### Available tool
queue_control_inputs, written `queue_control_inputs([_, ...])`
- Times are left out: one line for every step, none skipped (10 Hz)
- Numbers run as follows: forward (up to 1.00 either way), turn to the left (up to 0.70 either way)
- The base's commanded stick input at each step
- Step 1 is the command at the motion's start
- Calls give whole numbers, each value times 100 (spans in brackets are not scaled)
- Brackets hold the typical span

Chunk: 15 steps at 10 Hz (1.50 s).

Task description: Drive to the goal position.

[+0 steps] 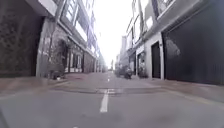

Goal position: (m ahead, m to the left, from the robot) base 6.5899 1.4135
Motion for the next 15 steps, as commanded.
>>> queue_control_inputs([100, 14])
queue_control_inputs([100, 27])
queue_control_inputs([100, 40])
queue_control_inputs([100, 40])
queue_control_inputs([100, 40])
queue_control_inputs([100, 10])
queue_control_inputs([100, 0])
queue_control_inputs([100, 0])
queue_control_inputs([100, 0])
queue_control_inputs([100, 0])
queue_control_inputs([100, 0])
queue_control_inputs([100, 0])
queue_control_inputs([100, 0])
queue_control_inputs([100, 0])
queue_control_inputs([100, 0])
